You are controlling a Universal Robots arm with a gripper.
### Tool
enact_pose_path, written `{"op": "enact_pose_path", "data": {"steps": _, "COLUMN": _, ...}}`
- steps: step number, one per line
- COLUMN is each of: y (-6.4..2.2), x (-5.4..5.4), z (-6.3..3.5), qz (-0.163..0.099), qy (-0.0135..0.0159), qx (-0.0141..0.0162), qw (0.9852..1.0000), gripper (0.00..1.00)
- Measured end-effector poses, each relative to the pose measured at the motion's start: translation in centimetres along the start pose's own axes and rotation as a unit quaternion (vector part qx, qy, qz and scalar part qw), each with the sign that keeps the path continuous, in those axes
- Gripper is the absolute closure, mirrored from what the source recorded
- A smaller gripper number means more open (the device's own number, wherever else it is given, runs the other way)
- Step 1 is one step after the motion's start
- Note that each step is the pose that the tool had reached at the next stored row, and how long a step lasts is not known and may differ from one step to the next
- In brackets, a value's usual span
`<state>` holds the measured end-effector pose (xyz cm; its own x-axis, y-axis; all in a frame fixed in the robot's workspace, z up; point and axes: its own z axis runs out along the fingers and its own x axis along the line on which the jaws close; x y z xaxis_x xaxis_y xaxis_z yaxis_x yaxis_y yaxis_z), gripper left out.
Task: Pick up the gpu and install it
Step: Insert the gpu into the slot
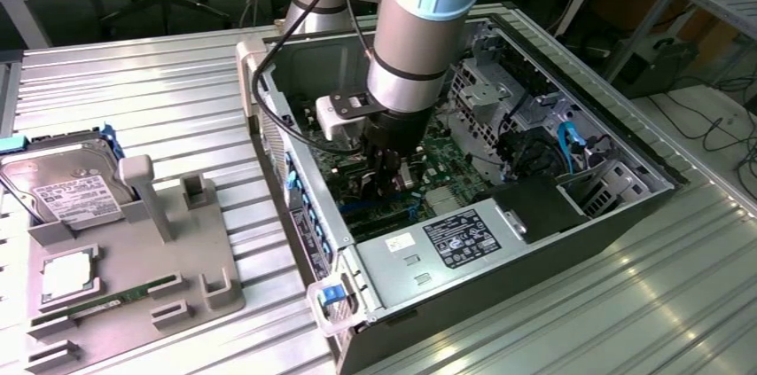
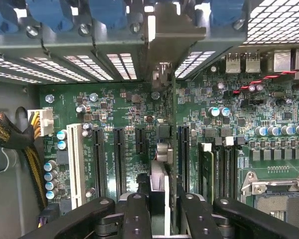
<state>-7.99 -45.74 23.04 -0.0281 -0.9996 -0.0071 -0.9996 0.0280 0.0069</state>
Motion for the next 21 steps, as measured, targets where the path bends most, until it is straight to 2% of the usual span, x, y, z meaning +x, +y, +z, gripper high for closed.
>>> {"op": "enact_pose_path", "data": {"steps": 6, "y": 0.00, "x": 0.0, "z": -0.02, "qz": 0.000, "qy": 0.0000, "qx": 0.0000, "qw": 1.0000, "gripper": 0.72}}
{"op": "enact_pose_path", "data": {"steps": 8, "y": -0.01, "x": 0.0, "z": -0.36, "qz": 0.000, "qy": -0.0015, "qx": 0.0006, "qw": 1.0000, "gripper": 0.72}}
{"op": "enact_pose_path", "data": {"steps": 10, "y": 0.01, "x": 0.0, "z": -1.21, "qz": 0.000, "qy": 0.0001, "qx": 0.0000, "qw": 1.0000, "gripper": 0.72}}
{"op": "enact_pose_path", "data": {"steps": 21, "y": 0.01, "x": 0.0, "z": -1.18, "qz": 0.000, "qy": 0.0000, "qx": 0.0001, "qw": 1.0000, "gripper": 0.72}}
